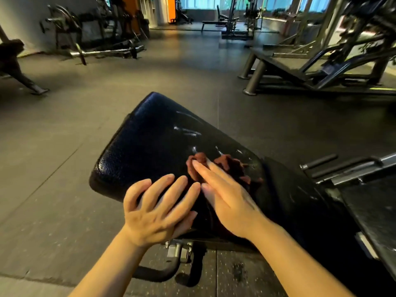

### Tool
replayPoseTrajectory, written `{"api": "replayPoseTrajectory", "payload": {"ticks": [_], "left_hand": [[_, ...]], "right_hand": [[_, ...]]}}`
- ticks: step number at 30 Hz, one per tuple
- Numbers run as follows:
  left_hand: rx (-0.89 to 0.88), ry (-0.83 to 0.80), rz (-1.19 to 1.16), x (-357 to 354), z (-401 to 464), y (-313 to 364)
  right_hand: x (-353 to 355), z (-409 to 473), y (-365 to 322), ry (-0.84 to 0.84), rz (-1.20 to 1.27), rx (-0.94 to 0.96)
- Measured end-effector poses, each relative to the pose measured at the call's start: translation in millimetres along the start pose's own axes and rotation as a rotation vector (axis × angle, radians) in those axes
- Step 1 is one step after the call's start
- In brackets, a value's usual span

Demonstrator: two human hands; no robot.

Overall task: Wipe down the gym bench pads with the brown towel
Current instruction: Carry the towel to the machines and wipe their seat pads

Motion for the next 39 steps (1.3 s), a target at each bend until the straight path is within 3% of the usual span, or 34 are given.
{"api": "replayPoseTrajectory", "payload": {"ticks": [2, 5, 8, 13, 15, 19, 23, 27, 33, 39], "left_hand": [[0.013, 0.012, 0.000, -2, -1, 1], [0.003, 0.018, -0.005, -2, 0, -3], [-0.048, 0.024, 0.013, -2, -2, -5], [-0.049, 0.047, 0.017, -6, -5, -5], [-0.024, 0.053, 0.012, -7, -5, -3], [0.016, 0.031, -0.009, -7, -1, -4], [0.067, -0.021, -0.159, 13, -4, 4], [0.219, 0.057, -0.180, 54, -2, -12], [0.296, 0.024, -0.143, 35, 4, -52], [0.305, 0.110, -0.093, 24, 0, -53]], "right_hand": [[0, 30, -21, -0.003, 0.000, 0.082], [0, 45, -20, 0.021, 0.009, 0.035], [0, 26, 17, 0.076, -0.024, -0.165], [4, -39, 92, 0.154, -0.034, -0.663], [6, -54, 99, 0.135, -0.025, -0.735], [2, -40, 66, 0.094, -0.026, -0.550], [-5, 0, -1, 0.014, -0.033, -0.185], [-4, 52, -72, -0.024, -0.034, 0.085], [-9, 117, -88, -0.001, -0.108, 0.088], [-7, 93, -64, 0.043, 0.012, 0.103]]}}
Point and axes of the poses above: each hand's wrist, its own z-axis towards the middle knuckle, its own x-axis out of the back of the hand, y = z × x, the point moved 3 cm from there along z, towards the middle knuckle, and after that the axes turned 10 degrees about -z, right-handed, at the moved point
